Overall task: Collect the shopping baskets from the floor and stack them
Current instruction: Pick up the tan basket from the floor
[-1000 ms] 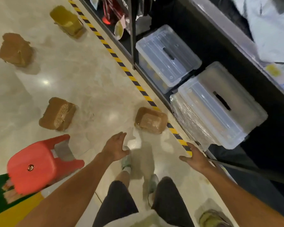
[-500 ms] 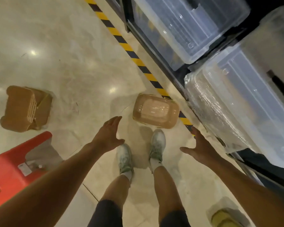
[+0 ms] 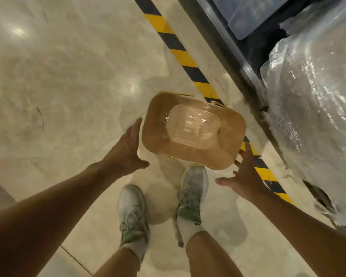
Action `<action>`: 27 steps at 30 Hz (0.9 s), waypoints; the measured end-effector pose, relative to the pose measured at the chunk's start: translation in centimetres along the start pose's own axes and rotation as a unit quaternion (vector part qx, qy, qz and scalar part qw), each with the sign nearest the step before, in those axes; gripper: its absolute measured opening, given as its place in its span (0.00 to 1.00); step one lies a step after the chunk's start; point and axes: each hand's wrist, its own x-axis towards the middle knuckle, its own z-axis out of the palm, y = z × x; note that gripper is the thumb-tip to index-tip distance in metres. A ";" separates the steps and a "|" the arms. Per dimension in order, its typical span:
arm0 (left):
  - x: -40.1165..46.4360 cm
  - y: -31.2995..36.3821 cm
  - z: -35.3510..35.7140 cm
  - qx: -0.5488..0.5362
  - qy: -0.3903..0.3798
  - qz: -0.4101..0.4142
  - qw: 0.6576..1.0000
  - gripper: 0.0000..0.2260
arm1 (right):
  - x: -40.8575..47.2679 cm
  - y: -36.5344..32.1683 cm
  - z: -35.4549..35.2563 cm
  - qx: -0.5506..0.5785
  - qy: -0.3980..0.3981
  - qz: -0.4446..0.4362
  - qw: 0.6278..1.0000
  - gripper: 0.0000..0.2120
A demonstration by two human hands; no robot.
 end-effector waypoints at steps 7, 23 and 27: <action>2.4 -2.2 2.6 -0.035 0.026 0.020 0.999 0.61 | 2.8 2.1 3.2 0.118 0.044 -0.063 0.990 0.54; -12.0 7.6 -12.1 -0.104 0.103 0.114 0.983 0.54 | -16.2 -10.7 -3.3 0.069 0.063 -0.148 0.985 0.54; -18.7 11.5 -17.3 -0.132 0.121 0.114 0.977 0.50 | -24.2 -15.8 -5.1 0.064 0.088 -0.165 0.980 0.55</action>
